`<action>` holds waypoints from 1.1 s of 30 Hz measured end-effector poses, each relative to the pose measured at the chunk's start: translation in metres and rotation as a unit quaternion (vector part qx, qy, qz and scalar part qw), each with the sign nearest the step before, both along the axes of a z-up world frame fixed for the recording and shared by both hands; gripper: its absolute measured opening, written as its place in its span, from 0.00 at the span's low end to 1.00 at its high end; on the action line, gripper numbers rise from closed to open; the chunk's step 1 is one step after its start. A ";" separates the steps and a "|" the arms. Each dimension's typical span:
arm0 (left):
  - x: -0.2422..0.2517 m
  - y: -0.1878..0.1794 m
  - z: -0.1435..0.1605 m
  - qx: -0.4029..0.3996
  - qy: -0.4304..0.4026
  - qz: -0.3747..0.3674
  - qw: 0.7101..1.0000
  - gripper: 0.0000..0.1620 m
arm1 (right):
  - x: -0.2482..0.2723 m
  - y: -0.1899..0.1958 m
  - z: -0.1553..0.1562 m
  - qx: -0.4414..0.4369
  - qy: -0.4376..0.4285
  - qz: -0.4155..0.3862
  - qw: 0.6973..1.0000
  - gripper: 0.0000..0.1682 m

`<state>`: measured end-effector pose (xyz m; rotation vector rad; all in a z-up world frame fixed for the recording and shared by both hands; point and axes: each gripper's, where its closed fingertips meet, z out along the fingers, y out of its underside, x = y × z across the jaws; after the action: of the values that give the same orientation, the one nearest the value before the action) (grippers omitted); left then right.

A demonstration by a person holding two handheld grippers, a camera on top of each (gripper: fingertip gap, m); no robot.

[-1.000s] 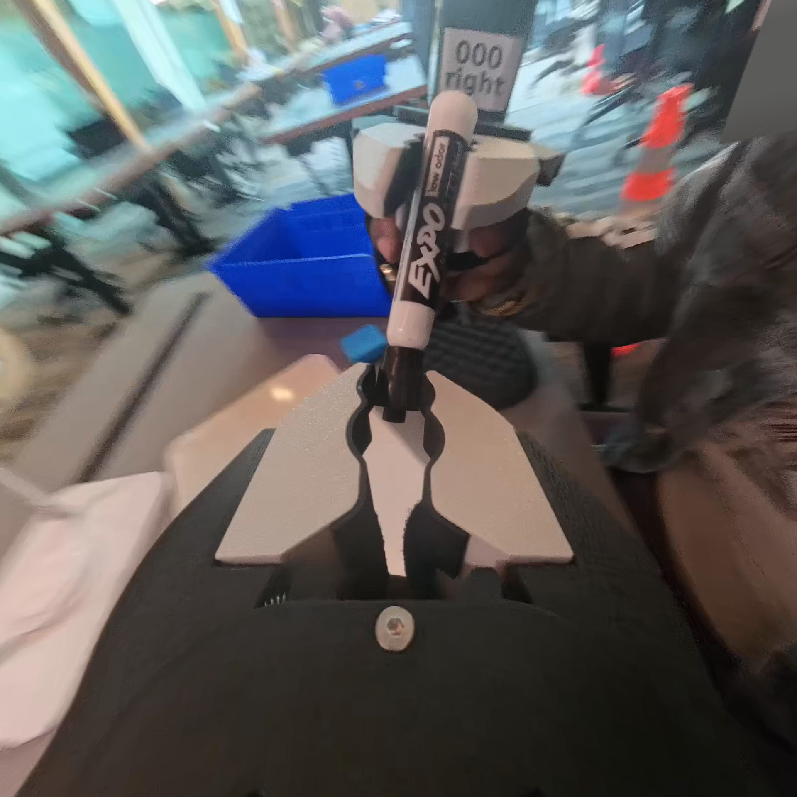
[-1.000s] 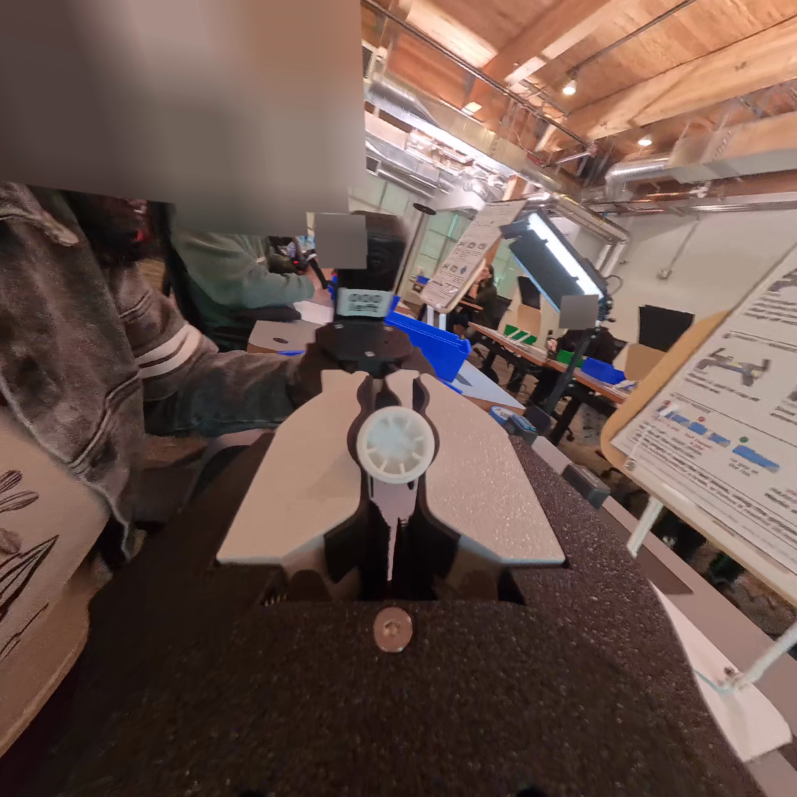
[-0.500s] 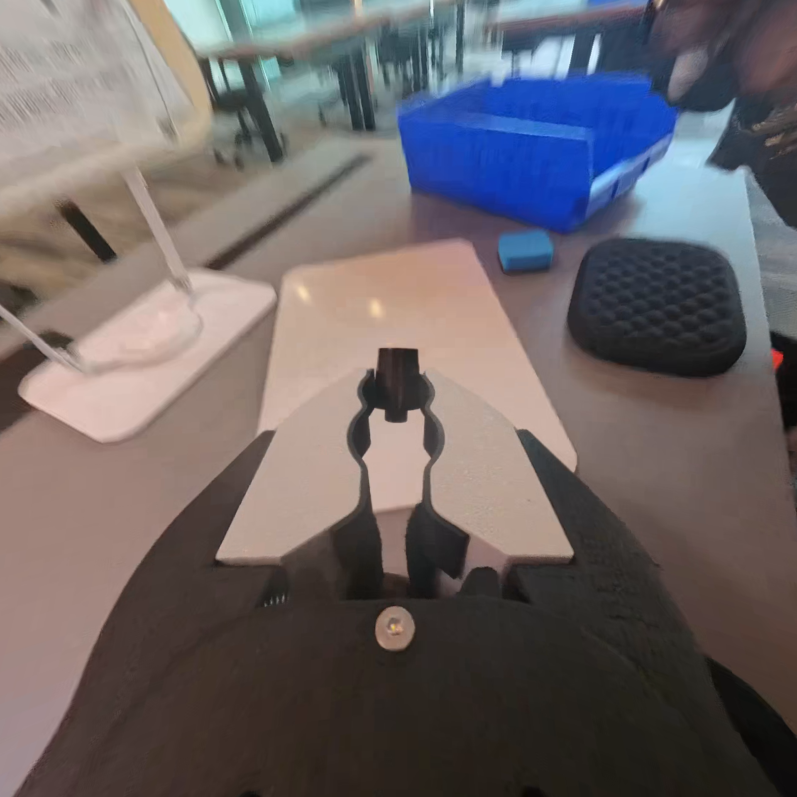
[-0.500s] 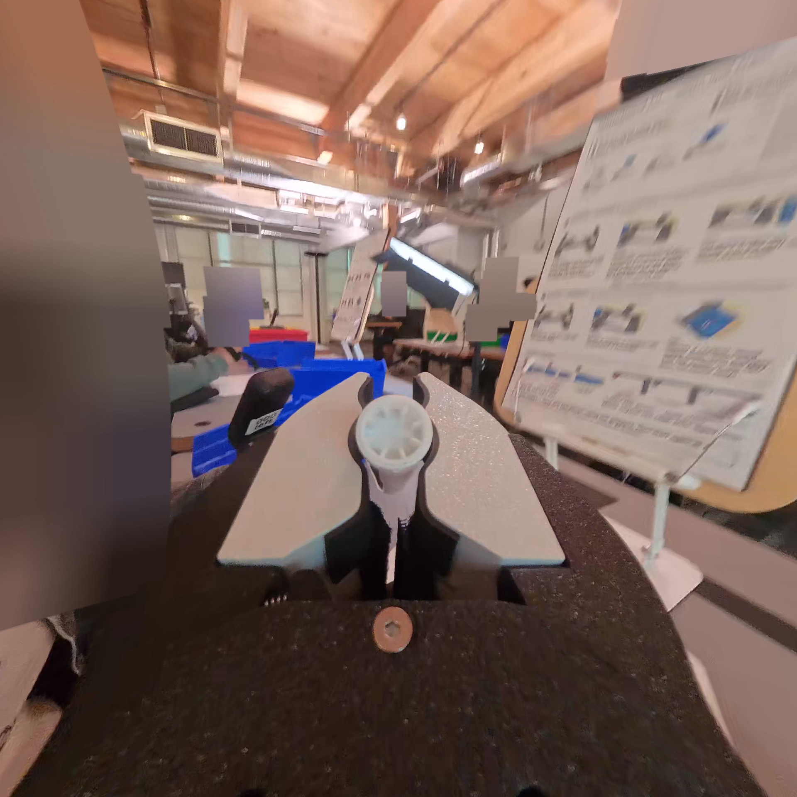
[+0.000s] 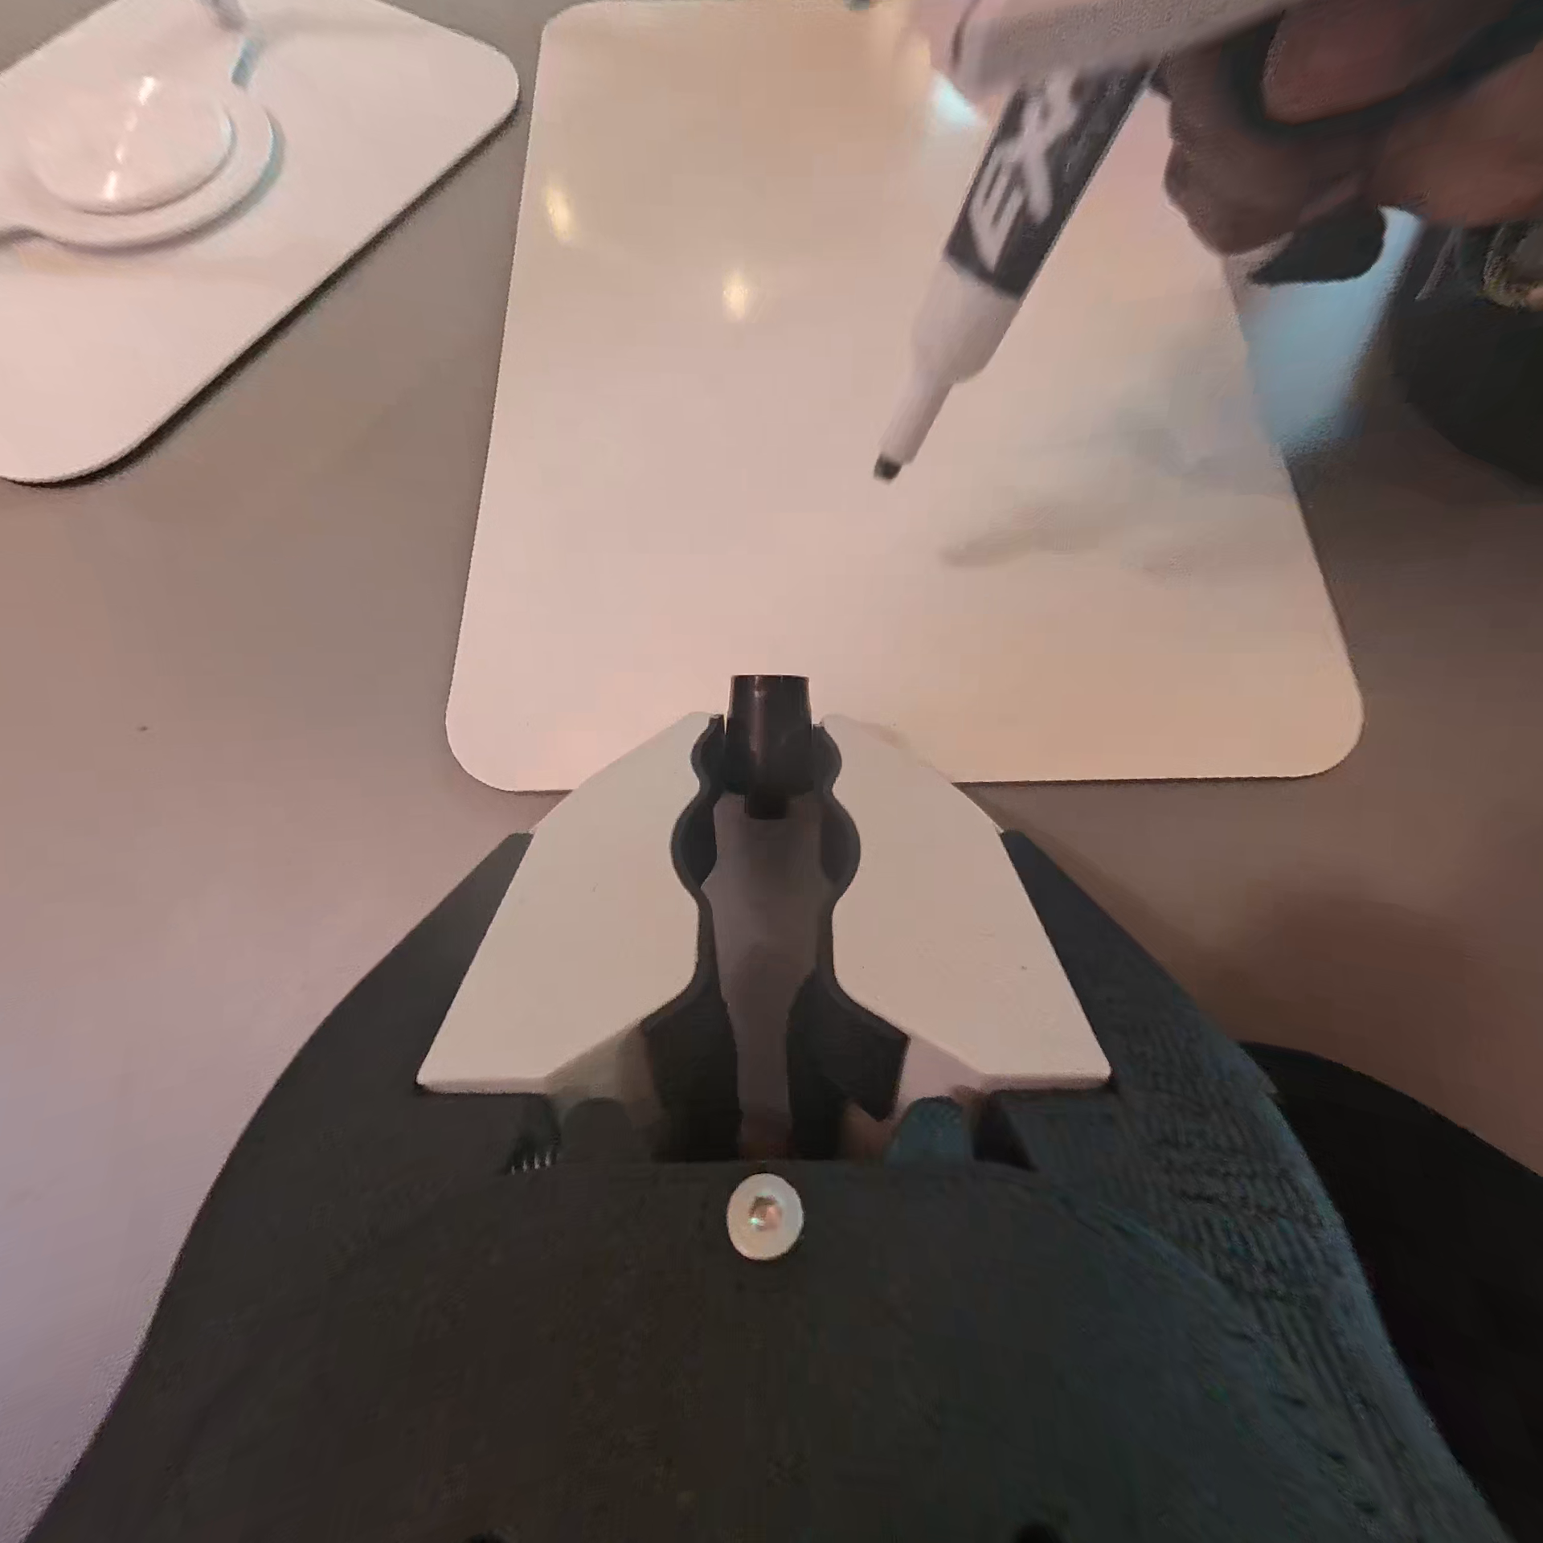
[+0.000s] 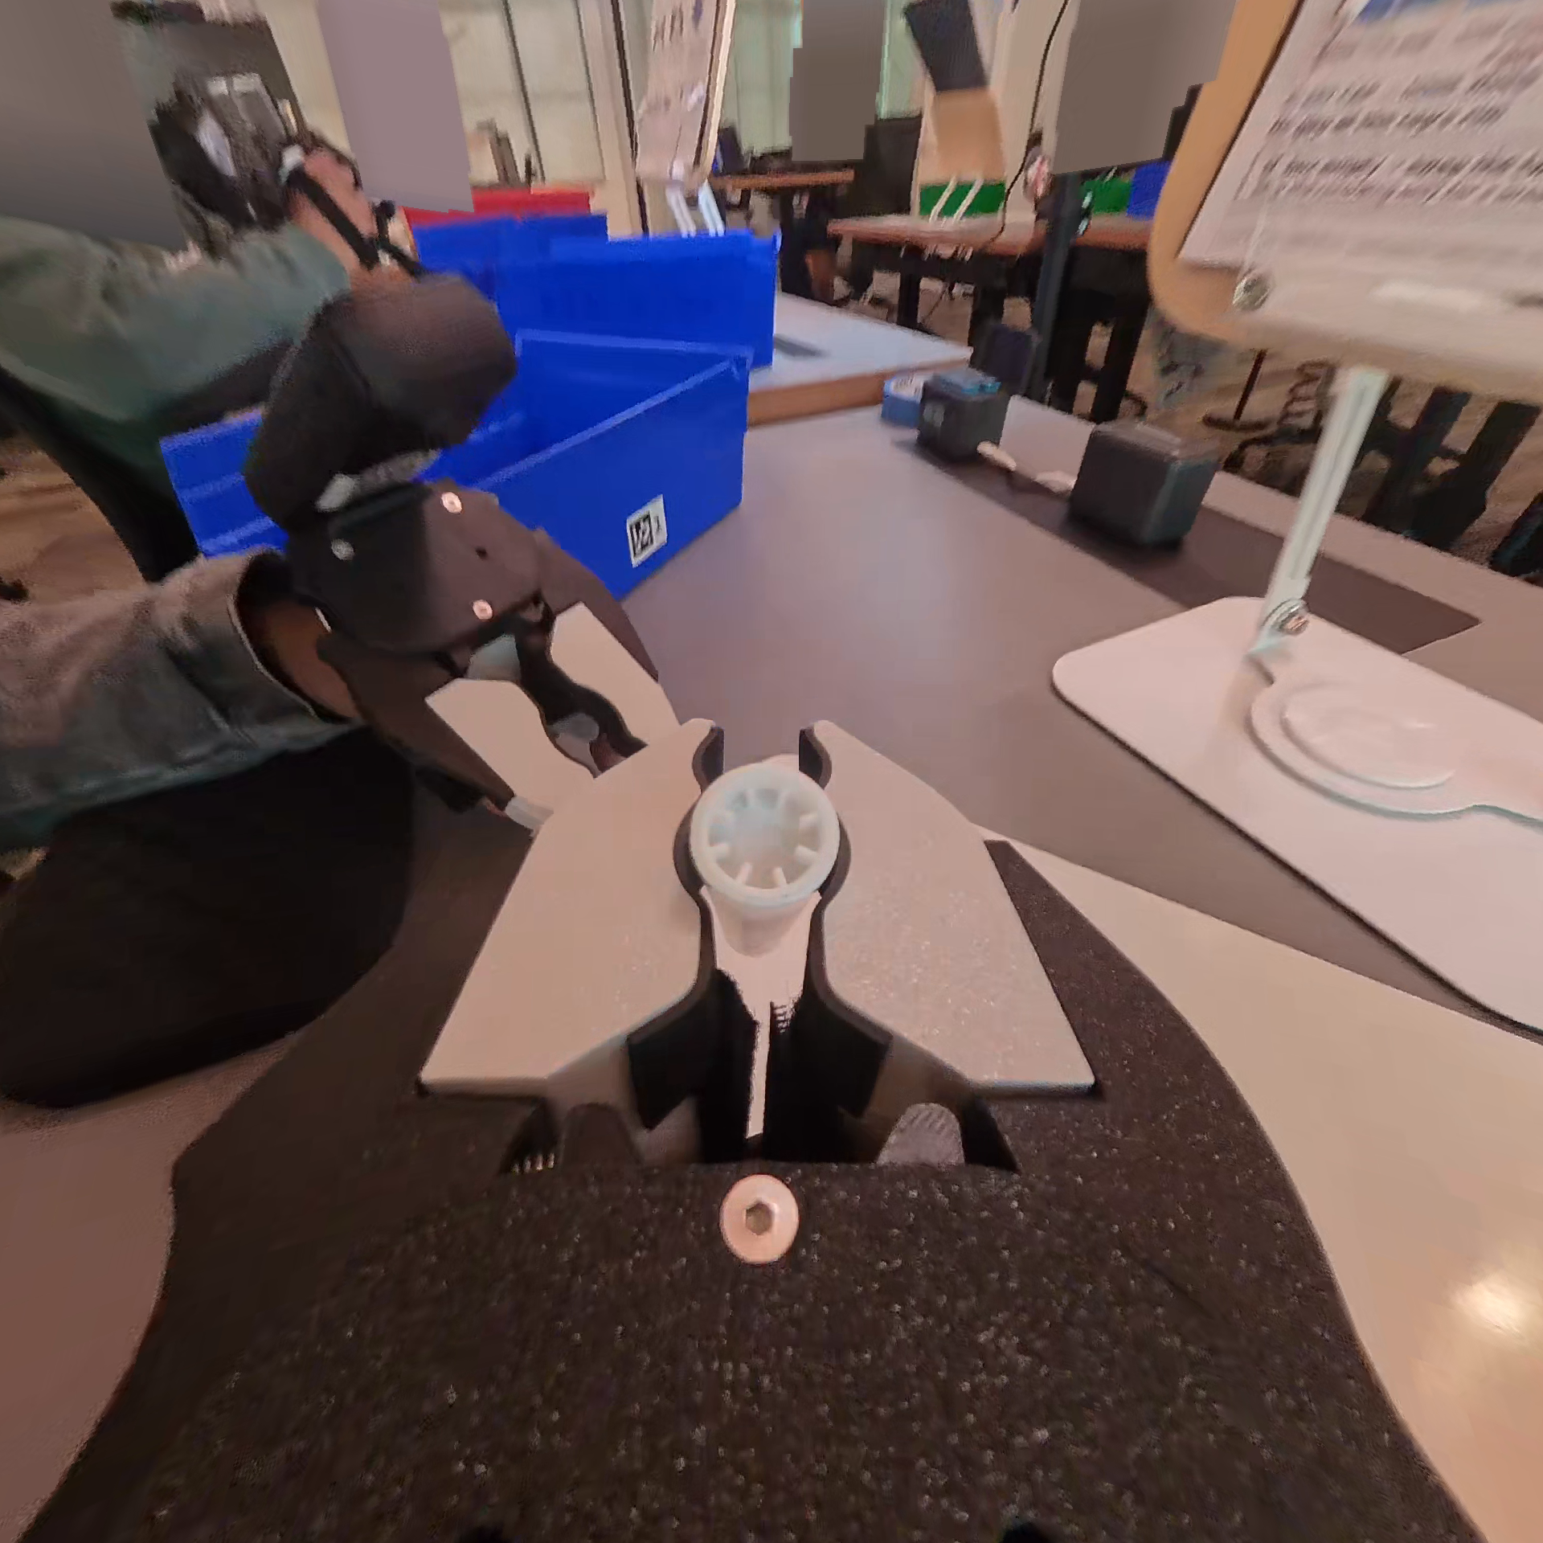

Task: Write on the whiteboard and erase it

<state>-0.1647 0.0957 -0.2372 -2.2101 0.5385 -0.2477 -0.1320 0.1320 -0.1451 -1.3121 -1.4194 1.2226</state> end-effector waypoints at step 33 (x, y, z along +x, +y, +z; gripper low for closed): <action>0.002 -0.004 -0.012 -0.026 0.012 -0.013 1.000 0.13 | -0.039 -0.011 -0.034 0.048 -0.075 0.026 0.996 0.11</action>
<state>-0.1628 0.0915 -0.2494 -2.2601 0.5803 -0.2512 -0.1710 0.1206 -0.1791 -1.3293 -1.6084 1.0939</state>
